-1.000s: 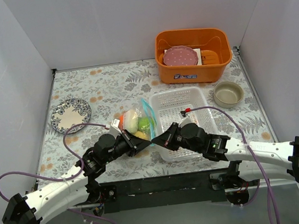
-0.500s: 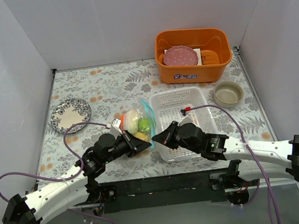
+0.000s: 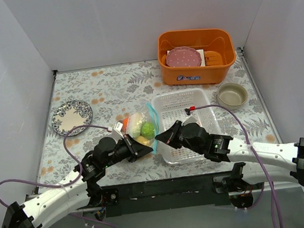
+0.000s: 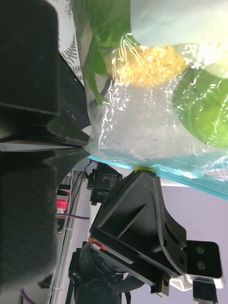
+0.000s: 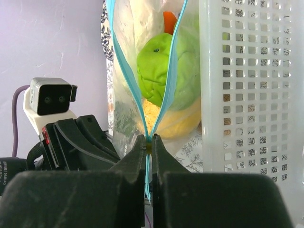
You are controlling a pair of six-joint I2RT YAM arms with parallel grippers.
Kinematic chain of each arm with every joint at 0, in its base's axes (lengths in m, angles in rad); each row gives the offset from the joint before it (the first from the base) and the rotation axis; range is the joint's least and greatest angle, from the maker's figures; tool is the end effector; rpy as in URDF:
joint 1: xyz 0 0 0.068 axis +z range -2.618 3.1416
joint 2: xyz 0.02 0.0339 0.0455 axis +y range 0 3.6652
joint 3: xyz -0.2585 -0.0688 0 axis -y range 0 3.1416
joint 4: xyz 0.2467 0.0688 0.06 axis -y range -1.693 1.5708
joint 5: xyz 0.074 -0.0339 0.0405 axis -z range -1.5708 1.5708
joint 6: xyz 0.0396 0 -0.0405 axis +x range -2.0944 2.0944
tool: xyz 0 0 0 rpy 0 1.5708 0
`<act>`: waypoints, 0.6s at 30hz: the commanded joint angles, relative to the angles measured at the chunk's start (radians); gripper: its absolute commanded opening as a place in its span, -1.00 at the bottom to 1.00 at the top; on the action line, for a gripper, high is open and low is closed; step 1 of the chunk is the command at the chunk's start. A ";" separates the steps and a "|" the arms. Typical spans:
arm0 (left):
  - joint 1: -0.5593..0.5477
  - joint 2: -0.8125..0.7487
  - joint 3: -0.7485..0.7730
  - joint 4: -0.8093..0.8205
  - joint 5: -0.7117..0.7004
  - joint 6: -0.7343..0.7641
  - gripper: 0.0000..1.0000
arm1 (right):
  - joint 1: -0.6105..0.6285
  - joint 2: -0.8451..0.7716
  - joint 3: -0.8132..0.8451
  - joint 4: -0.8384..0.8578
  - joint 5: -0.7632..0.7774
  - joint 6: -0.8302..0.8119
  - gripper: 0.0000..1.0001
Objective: Place the food in the zip-top bag and seal the zipper
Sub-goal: Zip the zipper food storage bag at the center of the board.
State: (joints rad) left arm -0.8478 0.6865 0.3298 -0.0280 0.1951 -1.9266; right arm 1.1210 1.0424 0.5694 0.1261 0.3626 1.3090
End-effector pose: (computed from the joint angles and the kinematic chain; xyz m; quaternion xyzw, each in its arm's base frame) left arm 0.1112 -0.1376 0.2051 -0.3772 0.7361 -0.5616 0.0221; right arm 0.1174 0.2110 0.2400 0.1787 0.7918 0.4782 0.3352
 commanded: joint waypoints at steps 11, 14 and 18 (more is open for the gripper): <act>-0.004 -0.097 0.012 -0.214 0.037 0.006 -1.00 | -0.159 0.019 0.078 0.032 0.046 -0.085 -0.93; -0.004 -0.107 0.026 -0.237 0.032 0.011 -1.00 | -0.179 0.033 0.089 0.037 0.024 -0.100 -0.93; -0.004 -0.111 0.043 -0.260 0.035 0.014 -1.00 | -0.208 0.054 0.104 0.052 -0.013 -0.120 -0.92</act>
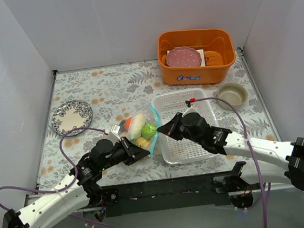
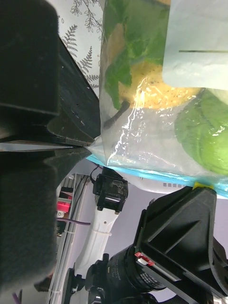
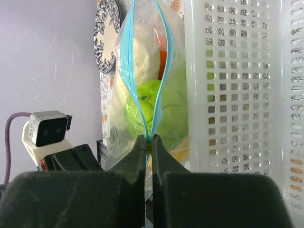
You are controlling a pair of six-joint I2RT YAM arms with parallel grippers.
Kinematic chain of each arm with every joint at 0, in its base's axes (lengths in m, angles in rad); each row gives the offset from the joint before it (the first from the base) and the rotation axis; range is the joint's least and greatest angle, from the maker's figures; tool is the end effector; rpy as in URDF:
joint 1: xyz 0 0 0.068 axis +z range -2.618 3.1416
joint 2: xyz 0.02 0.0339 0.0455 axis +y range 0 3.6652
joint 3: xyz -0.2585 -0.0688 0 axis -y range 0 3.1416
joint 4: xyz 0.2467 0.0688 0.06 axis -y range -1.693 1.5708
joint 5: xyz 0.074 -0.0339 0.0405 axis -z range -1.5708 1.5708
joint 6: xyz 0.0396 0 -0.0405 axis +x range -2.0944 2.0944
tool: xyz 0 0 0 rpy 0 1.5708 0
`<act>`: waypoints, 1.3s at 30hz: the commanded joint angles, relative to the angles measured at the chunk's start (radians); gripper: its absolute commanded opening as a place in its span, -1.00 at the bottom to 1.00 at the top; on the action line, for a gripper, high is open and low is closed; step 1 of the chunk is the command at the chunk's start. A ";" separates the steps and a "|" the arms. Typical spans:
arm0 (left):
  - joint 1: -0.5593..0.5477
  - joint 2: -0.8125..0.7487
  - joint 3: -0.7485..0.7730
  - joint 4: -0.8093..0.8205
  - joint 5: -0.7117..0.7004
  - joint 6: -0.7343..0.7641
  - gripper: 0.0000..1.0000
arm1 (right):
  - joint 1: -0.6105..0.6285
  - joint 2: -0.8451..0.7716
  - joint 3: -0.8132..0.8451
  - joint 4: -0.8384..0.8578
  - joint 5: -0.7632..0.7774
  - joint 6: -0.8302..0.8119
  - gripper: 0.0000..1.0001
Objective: Place the food in the zip-top bag and seal the zipper
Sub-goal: Zip the zipper food storage bag at the center of the board.
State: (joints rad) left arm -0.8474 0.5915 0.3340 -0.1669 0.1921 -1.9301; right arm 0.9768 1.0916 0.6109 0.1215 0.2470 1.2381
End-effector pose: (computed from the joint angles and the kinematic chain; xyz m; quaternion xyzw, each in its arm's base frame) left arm 0.1016 -0.1265 0.2064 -0.3864 0.7435 -0.5455 0.0185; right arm 0.1494 0.2039 0.2425 0.1758 0.7997 0.4602 0.3431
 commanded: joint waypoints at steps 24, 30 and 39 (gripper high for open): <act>-0.004 -0.124 0.142 -0.344 0.013 0.039 -1.00 | -0.222 0.195 0.208 0.164 -0.153 -0.173 -0.89; -0.002 -0.151 0.135 -0.364 0.017 0.026 -1.00 | -0.259 0.254 0.268 0.179 -0.206 -0.203 -0.89; -0.004 -0.163 0.137 -0.375 0.023 0.023 -1.00 | -0.309 0.343 0.355 0.193 -0.291 -0.233 -0.90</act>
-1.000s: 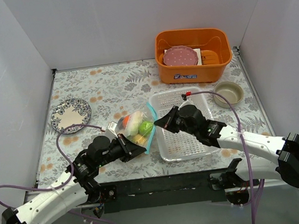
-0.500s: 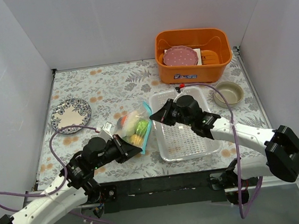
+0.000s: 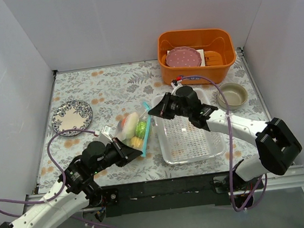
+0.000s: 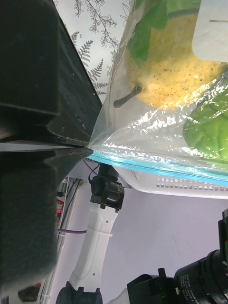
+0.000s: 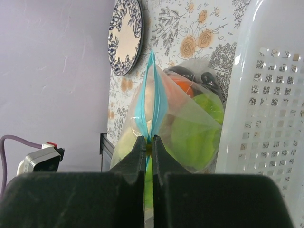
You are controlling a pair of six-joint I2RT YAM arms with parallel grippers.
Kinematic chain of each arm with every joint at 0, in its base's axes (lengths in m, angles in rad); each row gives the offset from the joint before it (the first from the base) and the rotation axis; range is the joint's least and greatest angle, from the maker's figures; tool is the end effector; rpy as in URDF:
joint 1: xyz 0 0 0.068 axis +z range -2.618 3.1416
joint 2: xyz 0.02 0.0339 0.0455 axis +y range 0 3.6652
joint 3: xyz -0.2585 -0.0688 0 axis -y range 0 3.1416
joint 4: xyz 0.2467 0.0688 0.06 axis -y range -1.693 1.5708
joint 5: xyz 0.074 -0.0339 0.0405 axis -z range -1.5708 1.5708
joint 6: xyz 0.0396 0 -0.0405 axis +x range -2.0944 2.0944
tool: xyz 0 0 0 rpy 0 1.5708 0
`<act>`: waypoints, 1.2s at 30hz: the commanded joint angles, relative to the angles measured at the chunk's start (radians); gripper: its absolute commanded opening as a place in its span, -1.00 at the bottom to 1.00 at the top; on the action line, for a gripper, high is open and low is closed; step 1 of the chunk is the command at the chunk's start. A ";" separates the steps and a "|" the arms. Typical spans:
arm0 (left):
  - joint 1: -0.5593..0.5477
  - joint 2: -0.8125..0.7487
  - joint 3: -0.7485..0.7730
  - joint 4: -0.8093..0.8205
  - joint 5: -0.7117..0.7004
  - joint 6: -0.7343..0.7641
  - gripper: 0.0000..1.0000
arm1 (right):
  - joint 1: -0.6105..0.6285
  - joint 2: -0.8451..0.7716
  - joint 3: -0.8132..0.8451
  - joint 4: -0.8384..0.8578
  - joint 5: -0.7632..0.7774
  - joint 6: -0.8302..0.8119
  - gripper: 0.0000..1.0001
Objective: Place the food in the zip-top bag and seal the zipper
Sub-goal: Zip the zipper food storage bag at the center of the board.
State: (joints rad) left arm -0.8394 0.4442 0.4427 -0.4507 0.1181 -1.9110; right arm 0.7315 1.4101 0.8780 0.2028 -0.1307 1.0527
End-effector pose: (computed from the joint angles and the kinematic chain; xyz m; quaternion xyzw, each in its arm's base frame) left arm 0.0869 -0.1038 0.2347 -0.4051 0.7436 -0.5293 0.0539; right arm 0.2413 0.2235 0.2586 0.0923 0.8073 0.4851 0.3230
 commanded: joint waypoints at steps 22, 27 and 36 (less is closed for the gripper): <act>-0.012 -0.039 0.018 -0.105 0.097 -0.008 -1.00 | -0.159 0.173 0.219 0.136 0.011 -0.063 -0.89; -0.012 -0.036 0.017 -0.102 0.095 -0.008 -1.00 | -0.170 0.196 0.230 0.141 0.003 -0.065 -0.89; -0.012 -0.004 0.042 -0.079 0.084 0.016 -0.39 | -0.176 0.199 0.248 0.110 -0.079 -0.137 -0.27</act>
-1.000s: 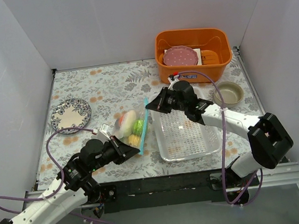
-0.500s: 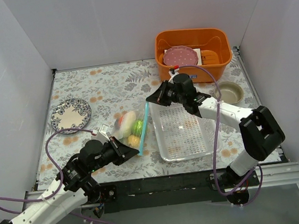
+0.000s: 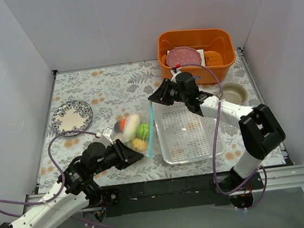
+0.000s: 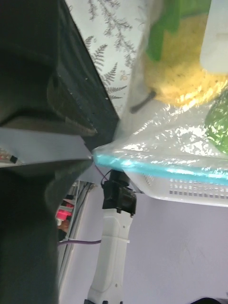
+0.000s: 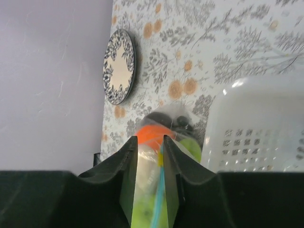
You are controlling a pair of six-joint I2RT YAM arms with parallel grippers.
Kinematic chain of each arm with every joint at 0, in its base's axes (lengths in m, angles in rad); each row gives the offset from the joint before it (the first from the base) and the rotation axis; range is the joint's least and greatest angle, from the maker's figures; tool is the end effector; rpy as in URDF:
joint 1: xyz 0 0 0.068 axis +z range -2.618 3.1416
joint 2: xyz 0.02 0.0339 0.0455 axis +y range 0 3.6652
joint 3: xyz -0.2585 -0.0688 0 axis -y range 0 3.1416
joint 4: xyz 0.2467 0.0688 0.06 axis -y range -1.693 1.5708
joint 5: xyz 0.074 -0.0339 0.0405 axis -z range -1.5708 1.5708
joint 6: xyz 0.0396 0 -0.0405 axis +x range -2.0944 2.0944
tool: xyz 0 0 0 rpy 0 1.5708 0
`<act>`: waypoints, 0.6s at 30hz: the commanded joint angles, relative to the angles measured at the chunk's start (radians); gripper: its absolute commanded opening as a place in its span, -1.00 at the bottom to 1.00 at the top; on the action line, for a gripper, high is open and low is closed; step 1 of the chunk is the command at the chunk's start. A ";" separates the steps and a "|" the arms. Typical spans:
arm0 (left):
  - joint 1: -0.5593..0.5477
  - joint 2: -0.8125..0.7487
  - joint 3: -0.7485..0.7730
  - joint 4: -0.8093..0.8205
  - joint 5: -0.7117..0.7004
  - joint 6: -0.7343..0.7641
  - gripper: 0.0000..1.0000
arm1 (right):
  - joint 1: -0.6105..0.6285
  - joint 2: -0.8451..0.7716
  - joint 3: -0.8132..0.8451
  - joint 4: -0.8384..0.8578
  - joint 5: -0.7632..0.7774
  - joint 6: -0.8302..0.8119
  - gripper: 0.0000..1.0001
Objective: Place the food in the zip-top bag and seal the zipper
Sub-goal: Zip the zipper food storage bag at the center of the board.
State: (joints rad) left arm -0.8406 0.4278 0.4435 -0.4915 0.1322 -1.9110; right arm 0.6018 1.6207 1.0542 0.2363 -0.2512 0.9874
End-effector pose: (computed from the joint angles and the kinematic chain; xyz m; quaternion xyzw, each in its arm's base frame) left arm 0.0836 -0.1012 0.2327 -0.4049 0.7504 -0.5205 0.0453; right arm 0.3073 0.2230 0.2535 0.0832 0.8063 0.4829 0.3313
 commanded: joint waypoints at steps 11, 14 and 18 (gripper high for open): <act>-0.011 0.097 0.248 -0.140 -0.104 0.125 0.48 | -0.040 -0.194 0.014 -0.224 0.107 -0.197 0.42; -0.009 0.147 0.334 -0.192 -0.193 0.181 0.70 | -0.031 -0.264 -0.032 -0.276 0.110 -0.204 0.42; -0.009 0.305 0.458 -0.268 -0.273 0.260 0.96 | -0.023 -0.337 -0.130 -0.359 0.141 -0.239 0.42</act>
State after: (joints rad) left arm -0.8482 0.6144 0.7853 -0.6579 -0.0067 -1.7527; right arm 0.5709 1.3479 1.0000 0.0013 -0.1516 0.8062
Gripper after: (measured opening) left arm 0.947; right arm 0.710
